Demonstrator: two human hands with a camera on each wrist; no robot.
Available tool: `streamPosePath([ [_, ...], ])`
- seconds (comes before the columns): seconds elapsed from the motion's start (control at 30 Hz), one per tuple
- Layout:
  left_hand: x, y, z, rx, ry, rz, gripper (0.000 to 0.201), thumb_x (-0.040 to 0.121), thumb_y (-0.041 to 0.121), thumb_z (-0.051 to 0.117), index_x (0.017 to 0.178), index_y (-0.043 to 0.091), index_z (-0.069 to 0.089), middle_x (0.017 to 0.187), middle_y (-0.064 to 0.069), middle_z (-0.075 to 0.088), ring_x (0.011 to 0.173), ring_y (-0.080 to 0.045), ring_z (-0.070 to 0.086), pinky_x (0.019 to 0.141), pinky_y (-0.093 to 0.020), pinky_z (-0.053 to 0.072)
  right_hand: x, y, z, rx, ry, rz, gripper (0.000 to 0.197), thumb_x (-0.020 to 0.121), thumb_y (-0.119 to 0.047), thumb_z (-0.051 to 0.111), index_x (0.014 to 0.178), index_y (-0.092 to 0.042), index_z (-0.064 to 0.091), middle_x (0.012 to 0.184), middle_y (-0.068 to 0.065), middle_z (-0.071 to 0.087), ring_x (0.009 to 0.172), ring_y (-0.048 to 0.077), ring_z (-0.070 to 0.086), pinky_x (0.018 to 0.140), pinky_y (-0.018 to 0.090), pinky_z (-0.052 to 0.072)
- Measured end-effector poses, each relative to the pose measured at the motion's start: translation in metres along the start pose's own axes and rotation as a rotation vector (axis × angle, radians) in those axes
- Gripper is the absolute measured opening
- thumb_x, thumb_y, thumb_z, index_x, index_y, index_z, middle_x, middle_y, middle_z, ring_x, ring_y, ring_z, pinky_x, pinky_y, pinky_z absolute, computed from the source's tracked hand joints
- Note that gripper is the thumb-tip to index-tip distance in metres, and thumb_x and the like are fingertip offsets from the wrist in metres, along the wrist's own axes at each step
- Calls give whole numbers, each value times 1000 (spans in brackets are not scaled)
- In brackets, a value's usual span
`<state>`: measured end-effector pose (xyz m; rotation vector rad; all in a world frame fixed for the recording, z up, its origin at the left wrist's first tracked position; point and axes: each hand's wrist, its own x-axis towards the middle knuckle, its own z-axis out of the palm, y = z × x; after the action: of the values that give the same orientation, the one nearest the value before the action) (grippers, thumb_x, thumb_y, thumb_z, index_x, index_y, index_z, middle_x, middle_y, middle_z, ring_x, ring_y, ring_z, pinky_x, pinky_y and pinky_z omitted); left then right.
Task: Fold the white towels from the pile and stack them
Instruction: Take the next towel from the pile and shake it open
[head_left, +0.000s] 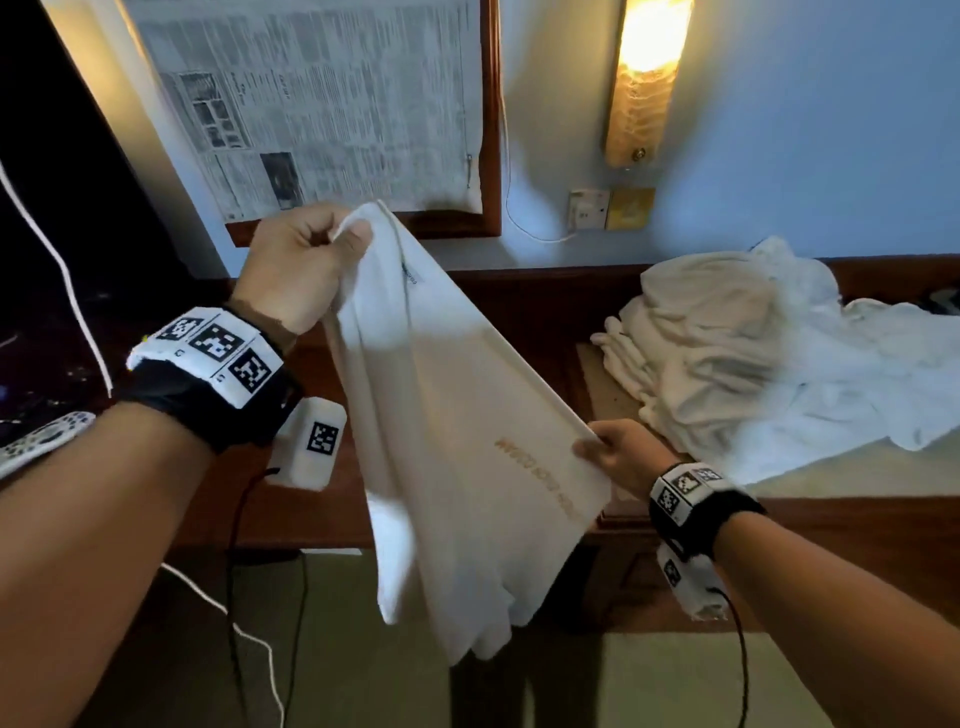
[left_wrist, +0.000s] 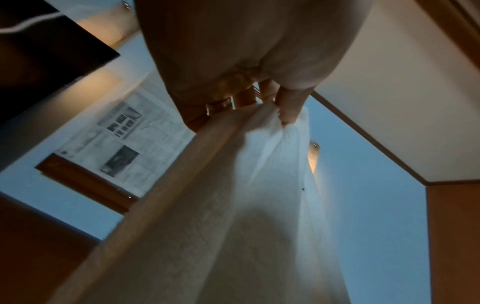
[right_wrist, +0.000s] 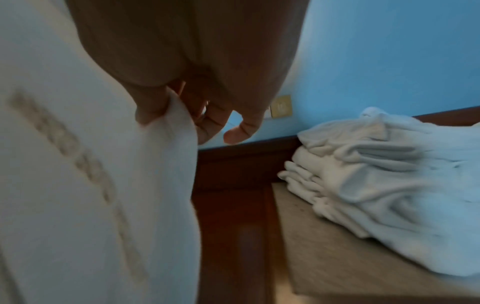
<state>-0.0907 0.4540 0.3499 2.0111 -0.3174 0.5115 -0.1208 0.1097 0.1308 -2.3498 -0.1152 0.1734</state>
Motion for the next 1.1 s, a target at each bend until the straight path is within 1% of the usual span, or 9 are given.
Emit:
streamPosePath([
  [0.2, -3, -4, -16, -45, 197, -118, 23, 94, 27, 65, 73, 26, 73, 71, 6, 68, 69, -15, 58, 66, -28, 46, 3, 82, -7, -378, -82, 326, 16, 97, -25, 57, 102, -17, 69, 102, 10, 68, 103, 31, 64, 83, 33, 49],
  [0.33, -8, -7, -16, -91, 275, -219, 26, 95, 25, 65, 70, 27, 71, 66, 13, 68, 64, -8, 61, 61, -24, 50, 4, 116, -15, -554, -169, 531, 25, 94, -21, 57, 111, -5, 63, 113, 15, 66, 103, 33, 65, 80, 33, 51],
  [0.43, -7, -9, -15, -113, 337, -241, 27, 94, 24, 63, 68, 28, 68, 71, 9, 66, 66, -8, 60, 64, -24, 49, 14, 140, -17, -599, -155, 559, 19, 87, -21, 56, 99, -7, 63, 113, 17, 67, 97, 34, 66, 83, 37, 54],
  [0.57, -8, -2, 18, -20, 220, -188, 23, 91, 26, 61, 69, 26, 62, 77, 2, 60, 73, -13, 53, 71, -29, 42, 33, 68, -20, -410, -39, 284, 19, 91, -19, 56, 100, -12, 72, 108, 11, 71, 98, 28, 66, 87, 33, 51],
  [0.67, -12, 10, 57, 62, 29, -121, 30, 99, 19, 55, 70, 26, 59, 69, 15, 57, 67, -2, 51, 65, -19, 41, 31, -34, -23, 46, 119, -144, 14, 89, -11, 65, 85, -23, 73, 81, -1, 72, 72, 16, 66, 72, 31, 53],
  [0.77, -17, 23, 84, 70, -127, -54, 33, 101, 15, 54, 69, 24, 56, 62, 15, 53, 56, 2, 47, 54, -11, 37, 17, -122, -34, 388, 57, -419, 7, 94, -10, 64, 92, -12, 70, 85, 10, 69, 58, 24, 69, 55, 42, 56],
  [0.87, -19, 29, 91, 53, -223, -14, 26, 100, 12, 56, 75, 14, 61, 71, 7, 54, 60, -4, 46, 56, -15, 36, 9, -165, -44, 513, 79, -483, 20, 97, -12, 59, 91, 7, 60, 85, 28, 60, 52, 30, 66, 47, 48, 49],
  [1.0, -17, 28, 77, 32, -237, 26, 26, 100, 12, 57, 75, 19, 61, 68, 8, 52, 59, -4, 45, 56, -19, 36, 11, -182, -39, 621, 139, -463, 23, 98, -7, 56, 83, 10, 55, 52, 9, 52, 36, 21, 50, 40, 30, 39],
  [1.1, -12, 24, 61, 80, -222, 71, 30, 100, 15, 57, 71, 22, 55, 66, 9, 50, 60, -5, 43, 59, -25, 35, 14, -187, -26, 708, 75, -439, 35, 96, -18, 58, 88, 15, 53, 58, 16, 50, 36, 21, 41, 38, 22, 30],
])
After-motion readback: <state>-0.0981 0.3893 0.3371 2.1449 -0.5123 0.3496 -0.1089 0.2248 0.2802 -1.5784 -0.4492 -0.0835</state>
